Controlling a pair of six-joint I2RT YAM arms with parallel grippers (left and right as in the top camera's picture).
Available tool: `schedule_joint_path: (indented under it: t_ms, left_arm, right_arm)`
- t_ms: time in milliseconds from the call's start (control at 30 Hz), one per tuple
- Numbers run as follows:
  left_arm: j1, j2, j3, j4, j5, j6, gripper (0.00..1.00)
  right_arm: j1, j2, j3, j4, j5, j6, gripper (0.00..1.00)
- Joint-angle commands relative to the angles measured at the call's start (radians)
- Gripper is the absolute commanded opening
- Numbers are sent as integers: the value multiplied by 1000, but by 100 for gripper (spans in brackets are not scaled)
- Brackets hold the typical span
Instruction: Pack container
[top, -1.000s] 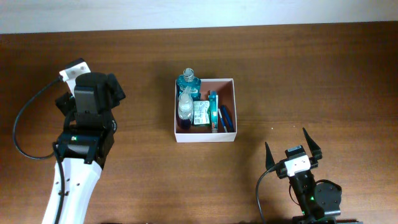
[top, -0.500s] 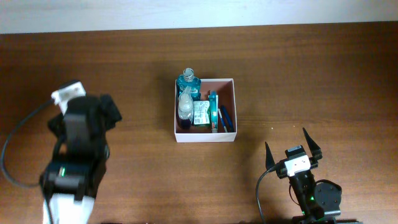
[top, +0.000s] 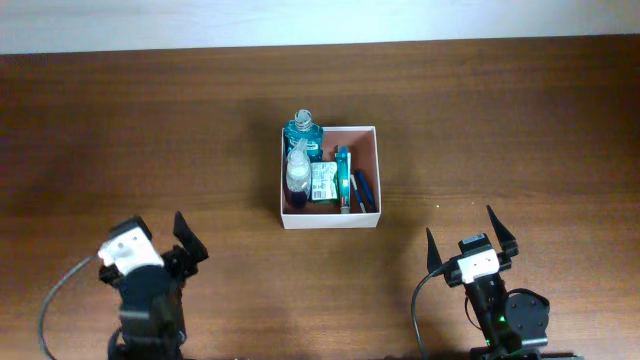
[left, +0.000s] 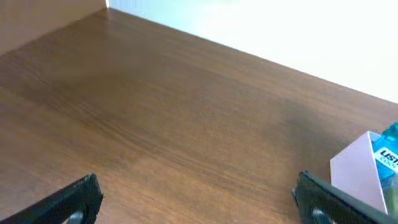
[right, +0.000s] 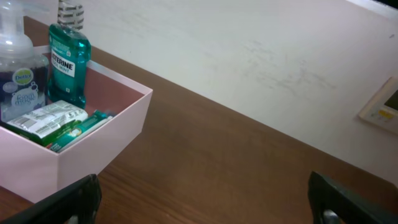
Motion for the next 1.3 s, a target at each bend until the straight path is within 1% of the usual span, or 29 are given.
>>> schedule_joint_path:
  t_ms: [0, 167, 267, 333, 533, 767, 933, 1167, 1267]
  left_arm:
    - [4, -100, -132, 141, 13, -10, 99]
    - [4, -169, -260, 346, 15, -10, 99]
    - [6, -189, -308, 439, 31, -10, 99]
    - [6, -203, -330, 469, 33, -10, 100]
    - [12, -269, -376, 470, 36, -10, 99]
    - [70, -354, -433, 467, 108, -10, 99]
    - [100, -404, -433, 383, 113, -5, 99]
    - [106, -410, -433, 378, 129, 187, 99]
    - [106, -410, -433, 378, 156, 259, 99]
  right_arm:
    - [-8, -9, -6, -4, 9, 8, 98]
    - [-8, -10, -6, -4, 9, 8, 98]
    - [-8, -9, -6, -4, 9, 8, 98]
    - [-8, -9, -6, -4, 9, 8, 98]
    - [-8, -10, -6, -4, 9, 7, 98]
    - [-8, -9, -6, -4, 9, 8, 99]
    - [-8, -9, -6, -4, 9, 8, 99]
    - [-8, -9, -6, -4, 9, 8, 99]
    - [-8, -9, -6, -4, 9, 8, 99]
